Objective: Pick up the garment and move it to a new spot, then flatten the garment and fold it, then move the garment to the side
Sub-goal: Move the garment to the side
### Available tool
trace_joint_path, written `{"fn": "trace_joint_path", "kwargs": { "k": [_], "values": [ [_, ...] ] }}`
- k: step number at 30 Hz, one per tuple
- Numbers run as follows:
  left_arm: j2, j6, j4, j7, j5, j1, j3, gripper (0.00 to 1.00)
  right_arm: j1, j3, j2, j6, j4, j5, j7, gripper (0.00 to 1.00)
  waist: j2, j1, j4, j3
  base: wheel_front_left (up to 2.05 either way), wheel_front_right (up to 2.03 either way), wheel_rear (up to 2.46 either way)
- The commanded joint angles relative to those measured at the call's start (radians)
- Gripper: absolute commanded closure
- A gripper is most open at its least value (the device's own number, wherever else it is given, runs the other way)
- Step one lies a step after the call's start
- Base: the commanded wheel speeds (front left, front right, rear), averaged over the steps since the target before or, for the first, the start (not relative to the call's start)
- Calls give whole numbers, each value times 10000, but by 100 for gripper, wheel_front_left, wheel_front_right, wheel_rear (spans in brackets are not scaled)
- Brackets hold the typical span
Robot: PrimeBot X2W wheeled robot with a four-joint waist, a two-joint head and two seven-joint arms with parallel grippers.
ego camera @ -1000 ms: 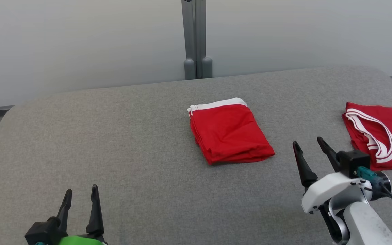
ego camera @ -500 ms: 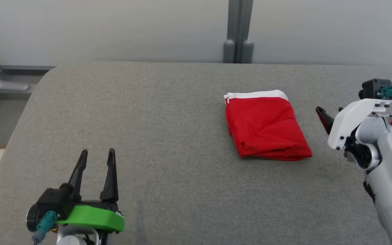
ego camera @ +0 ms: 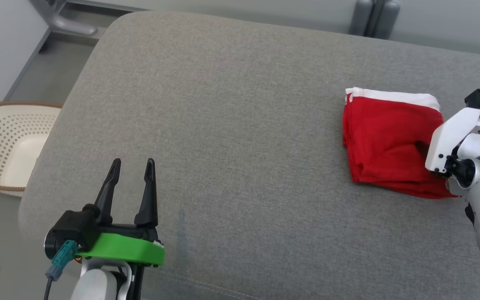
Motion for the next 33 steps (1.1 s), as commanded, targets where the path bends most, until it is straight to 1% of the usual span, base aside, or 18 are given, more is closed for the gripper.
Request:
{"fn": "trace_joint_path", "kwargs": {
  "k": [1, 3, 4, 5, 6, 9, 14, 19, 21, 24, 27, 28, 33],
  "values": [
    [-9, -30, -13, 7, -69, -161, -5, 0, -83, -43, -7, -3, 181, -154, -32, 0, 0, 0, 725, 733, 0, 0, 0],
    [-19, -30, 11, 7, -75, -150, -14, 0, -27, -6, 43, -3, 483, -379, 85, 0, 0, 0, 725, 735, 0, 0, 0],
    [-18, -30, 26, 7, -69, -131, 19, 0, 16, 49, 125, -3, 625, -451, 158, 4, 0, 0, 697, 706, 0, 0, 0],
    [-18, -30, 46, 6, -51, -104, 56, 0, 29, 129, 178, -2, 671, -533, 168, 61, 0, 0, 656, 667, 0, 0, 0],
    [-17, -30, 78, 7, -16, -78, 107, 0, 23, 221, 235, -2, 679, -591, 93, 100, 0, 0, 587, 599, 0, 0, 0],
    [-17, -30, 157, 7, 70, 0, 210, 0, 31, 571, 282, -3, 661, -717, 86, 100, 0, 0, 300, 308, 0, 0, 0],
    [-12, -30, 279, 7, 203, 357, 454, 0, 71, 1588, 351, 3, 215, -493, 143, 100, 0, 0, -561, -466, 0, 0, 0],
    [2, -31, 362, 7, 228, 781, 654, 0, -14, 2911, -49, -2, -670, 85, 358, 100, 0, 0, -1635, -1151, 0, 0, 0],
    [2, -29, 371, 6, 182, 911, 721, 0, -61, 3468, -350, -5, -1113, 427, 554, 100, 0, 0, -2064, -1311, 0, 0, 0],
    [-3, -25, 373, 7, 126, 999, 699, 0, -104, 4165, -993, -8, -1793, 1001, 737, 100, 0, 0, -2627, -1398, 0, 0, 0],
    [-5, -25, 317, 7, 142, 906, 625, 0, -136, 4613, -1609, -8, -2386, 1439, 781, 100, 0, 0, -3084, -1329, 0, 0, 0],
    [-6, -25, 266, 7, 177, 779, 567, 0, -150, 4917, -2087, -8, -2761, 1591, 728, 100, 0, 0, -3345, -1208, 0, 0, 0],
    [85, -25, 90, 7, 265, 523, 572, 0, -438, 5583, -3153, -8, -3442, 1576, 294, 100, 0, 0, -3912, -642, 0, 0, 0]
  ]
}}
